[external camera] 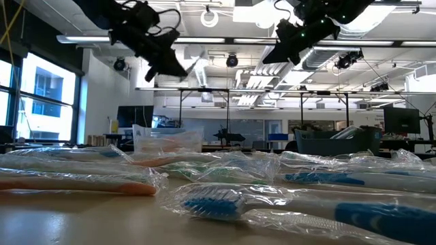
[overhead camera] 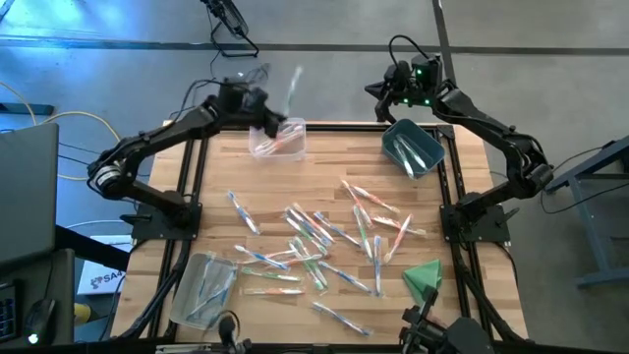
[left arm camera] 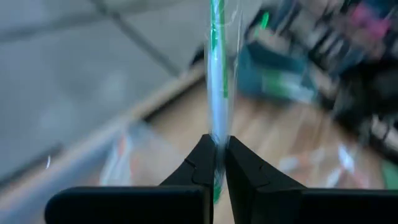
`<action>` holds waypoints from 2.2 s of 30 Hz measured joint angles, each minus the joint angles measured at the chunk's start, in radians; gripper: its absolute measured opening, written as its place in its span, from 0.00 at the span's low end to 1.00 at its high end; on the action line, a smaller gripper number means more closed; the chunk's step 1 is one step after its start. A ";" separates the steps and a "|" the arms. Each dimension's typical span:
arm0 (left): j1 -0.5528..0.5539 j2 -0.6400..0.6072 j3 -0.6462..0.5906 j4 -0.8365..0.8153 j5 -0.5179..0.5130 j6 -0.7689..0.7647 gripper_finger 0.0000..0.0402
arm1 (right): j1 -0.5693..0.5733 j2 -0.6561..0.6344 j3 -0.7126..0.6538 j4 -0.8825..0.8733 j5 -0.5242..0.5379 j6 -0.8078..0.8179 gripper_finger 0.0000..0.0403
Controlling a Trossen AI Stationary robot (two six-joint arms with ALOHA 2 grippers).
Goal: Pick & Place Toothbrushes
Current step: Put the green toothbrush into the blue bin
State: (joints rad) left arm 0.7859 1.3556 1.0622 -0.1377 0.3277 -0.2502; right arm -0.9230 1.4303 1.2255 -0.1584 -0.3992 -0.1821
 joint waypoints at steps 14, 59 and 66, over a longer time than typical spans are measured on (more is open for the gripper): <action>0.038 0.003 0.001 0.193 0.002 -0.025 0.03 | 0.000 0.000 0.000 0.052 -0.046 0.138 0.01; -0.079 0.050 0.001 0.202 -0.081 0.063 0.03 | 0.222 0.209 0.000 0.533 -0.054 0.451 0.46; -0.139 0.084 0.000 0.261 -0.095 0.063 0.03 | 0.259 0.215 0.000 0.584 -0.046 0.451 0.47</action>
State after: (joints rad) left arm 0.6467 1.4392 1.0626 0.1237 0.2331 -0.1871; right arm -0.6640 1.6453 1.2259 0.4259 -0.4448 0.2687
